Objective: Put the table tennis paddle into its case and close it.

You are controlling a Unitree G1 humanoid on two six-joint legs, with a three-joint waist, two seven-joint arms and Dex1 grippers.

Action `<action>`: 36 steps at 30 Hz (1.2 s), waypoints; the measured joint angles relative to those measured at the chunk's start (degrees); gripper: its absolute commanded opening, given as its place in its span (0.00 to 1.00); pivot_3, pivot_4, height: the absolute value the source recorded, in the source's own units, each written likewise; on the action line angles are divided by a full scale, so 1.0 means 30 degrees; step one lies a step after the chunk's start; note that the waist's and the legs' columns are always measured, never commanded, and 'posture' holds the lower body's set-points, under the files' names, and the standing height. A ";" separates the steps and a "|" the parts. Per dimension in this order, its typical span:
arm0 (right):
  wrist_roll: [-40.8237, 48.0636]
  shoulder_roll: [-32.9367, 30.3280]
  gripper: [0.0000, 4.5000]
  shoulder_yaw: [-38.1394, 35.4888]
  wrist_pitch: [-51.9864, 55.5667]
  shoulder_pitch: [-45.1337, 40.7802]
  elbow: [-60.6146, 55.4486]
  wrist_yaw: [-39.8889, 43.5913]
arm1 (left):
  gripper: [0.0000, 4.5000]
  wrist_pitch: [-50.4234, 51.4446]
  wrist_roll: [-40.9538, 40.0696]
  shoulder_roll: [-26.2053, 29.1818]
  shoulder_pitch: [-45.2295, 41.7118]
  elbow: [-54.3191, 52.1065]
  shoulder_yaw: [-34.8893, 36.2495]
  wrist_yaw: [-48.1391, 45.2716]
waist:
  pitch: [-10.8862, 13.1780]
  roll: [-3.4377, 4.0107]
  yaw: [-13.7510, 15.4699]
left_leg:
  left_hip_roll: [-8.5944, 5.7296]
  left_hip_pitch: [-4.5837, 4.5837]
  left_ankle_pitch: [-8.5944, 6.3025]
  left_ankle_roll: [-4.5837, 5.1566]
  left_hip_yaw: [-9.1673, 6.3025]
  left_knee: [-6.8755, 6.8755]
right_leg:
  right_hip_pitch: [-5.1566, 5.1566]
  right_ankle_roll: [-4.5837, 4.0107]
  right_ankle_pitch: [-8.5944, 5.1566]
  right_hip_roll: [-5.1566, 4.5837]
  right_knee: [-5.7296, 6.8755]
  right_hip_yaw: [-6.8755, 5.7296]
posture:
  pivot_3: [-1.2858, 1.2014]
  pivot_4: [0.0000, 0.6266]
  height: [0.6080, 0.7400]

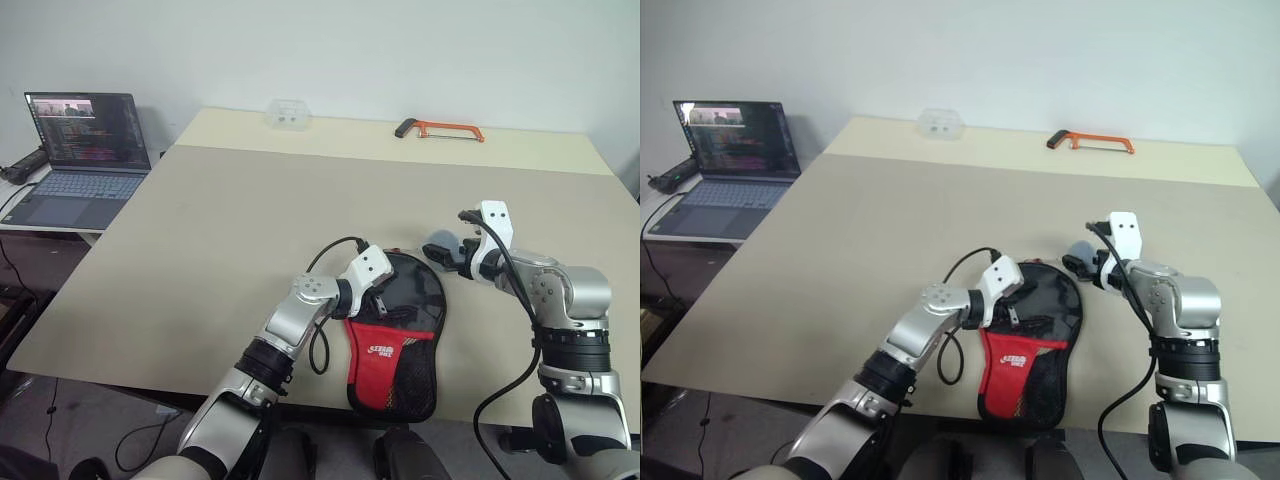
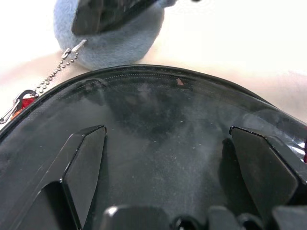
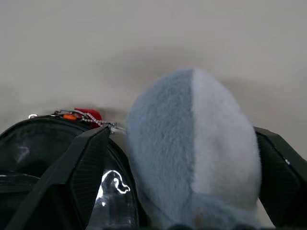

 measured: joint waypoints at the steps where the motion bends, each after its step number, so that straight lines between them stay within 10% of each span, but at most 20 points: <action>1: 0.0000 0.0056 0.91 -0.0028 -0.0071 0.0000 0.0077 -0.0001 | 1.00 0.0026 0.0008 -0.0002 0.0000 -0.0006 0.0000 0.0033 | 0.0000 0.0000 -0.0002 | -0.0001 0.0000 0.0000 0.0000 0.0001 0.0000 | 0.0000 0.0000 0.0000 0.0000 0.0000 0.0001 | 0.52 0.24 1.00; 12: -0.0103 0.0291 0.19 -0.0276 -0.0917 0.0007 0.0225 -0.0150 | 1.00 0.0233 0.0007 -0.0003 0.0019 -0.0105 -0.0005 0.0148 | 0.0000 0.0001 -0.0006 | 0.0001 -0.0001 -0.0001 0.0001 0.0001 0.0000 | 0.0000 0.0001 0.0000 0.0000 0.0000 0.0000 | 0.52 0.24 1.00; 36: -0.3058 -0.4162 0.09 0.1436 -0.5745 0.0415 0.3396 0.1623 | 1.00 0.0283 -0.0074 -0.0044 0.0078 -0.0144 -0.0083 -0.0068 | 0.0003 0.0016 0.0109 | -0.0015 -0.0014 -0.0003 0.0004 -0.0007 -0.0005 | 0.0003 0.0002 -0.0001 -0.0006 -0.0025 -0.0009 | 0.52 0.24 1.00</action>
